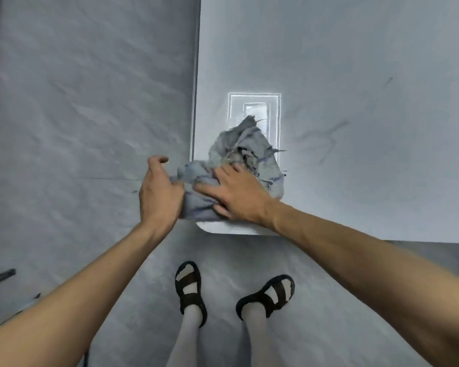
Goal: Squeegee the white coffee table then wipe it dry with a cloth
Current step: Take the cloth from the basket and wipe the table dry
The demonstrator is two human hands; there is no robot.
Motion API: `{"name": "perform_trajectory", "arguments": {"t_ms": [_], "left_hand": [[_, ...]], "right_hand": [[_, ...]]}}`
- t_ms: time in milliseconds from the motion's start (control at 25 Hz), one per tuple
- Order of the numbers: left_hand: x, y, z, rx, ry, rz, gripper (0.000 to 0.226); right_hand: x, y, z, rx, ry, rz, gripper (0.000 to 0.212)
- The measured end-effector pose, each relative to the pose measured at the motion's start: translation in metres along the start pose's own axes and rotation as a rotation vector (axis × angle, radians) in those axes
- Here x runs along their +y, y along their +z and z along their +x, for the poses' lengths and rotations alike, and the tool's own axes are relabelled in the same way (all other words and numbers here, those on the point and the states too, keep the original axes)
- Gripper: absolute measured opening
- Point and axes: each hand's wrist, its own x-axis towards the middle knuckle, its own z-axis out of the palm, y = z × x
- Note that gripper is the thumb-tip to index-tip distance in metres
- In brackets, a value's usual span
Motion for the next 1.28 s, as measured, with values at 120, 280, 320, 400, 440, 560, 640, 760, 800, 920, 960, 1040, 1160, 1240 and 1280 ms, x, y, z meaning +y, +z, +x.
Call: {"name": "perform_trajectory", "arguments": {"t_ms": [120,280,320,400,440,560,640,760,800,920,960,1040,1160,1240,1280], "left_hand": [[-0.002,-0.003,-0.004,-0.159,0.047,0.066,0.059],[0.001,0.01,-0.026,-0.413,0.266,0.201,0.066],[0.003,0.014,-0.029,-0.474,0.27,0.231,0.066],[0.012,0.024,-0.034,-0.567,0.238,0.27,0.062],[0.017,0.028,-0.034,-0.585,0.218,0.284,0.06],[0.025,0.03,-0.033,-0.559,0.202,0.271,0.053],[0.02,0.022,-0.031,-0.509,0.19,0.203,0.05],[-0.008,-0.001,-0.029,-0.448,0.113,0.112,0.045],[-0.022,-0.009,-0.03,-0.451,0.09,0.105,0.043],[-0.069,-0.027,-0.035,-0.505,-0.008,0.106,0.041],[-0.082,-0.031,-0.038,-0.529,-0.06,0.088,0.042],[-0.104,-0.036,-0.046,-0.606,-0.139,0.0,0.046],[-0.119,-0.043,-0.055,-0.73,-0.168,-0.188,0.06],[-0.124,-0.05,-0.059,-0.807,-0.23,-0.395,0.071],[-0.127,-0.054,-0.059,-0.825,-0.261,-0.49,0.074]], "right_hand": [[0.034,-0.009,-0.041,-0.125,-0.436,-0.029,0.045],[0.101,-0.029,-0.107,-0.027,0.352,-0.115,0.047],[0.103,-0.032,-0.121,0.051,0.701,-0.124,0.047],[0.087,-0.03,-0.13,0.182,1.308,-0.122,0.046],[0.073,-0.027,-0.125,0.204,1.488,-0.1,0.047],[0.019,-0.017,-0.106,0.228,1.394,-0.04,0.045],[-0.021,-0.008,-0.11,0.11,0.934,-0.066,0.047],[-0.007,-0.019,-0.137,-0.124,0.383,-0.088,0.051],[0.002,-0.023,-0.145,-0.166,0.393,-0.111,0.051],[0.002,-0.027,-0.146,-0.013,0.887,-0.122,0.043],[-0.007,-0.024,-0.135,0.073,1.095,-0.115,0.04],[-0.037,-0.018,-0.098,0.15,1.39,-0.034,0.037],[-0.093,-0.008,-0.033,0.153,1.405,0.17,0.037],[-0.135,-0.002,0.011,0.144,1.315,0.256,0.036],[-0.151,0.001,0.032,0.147,1.276,0.357,0.035]]}}
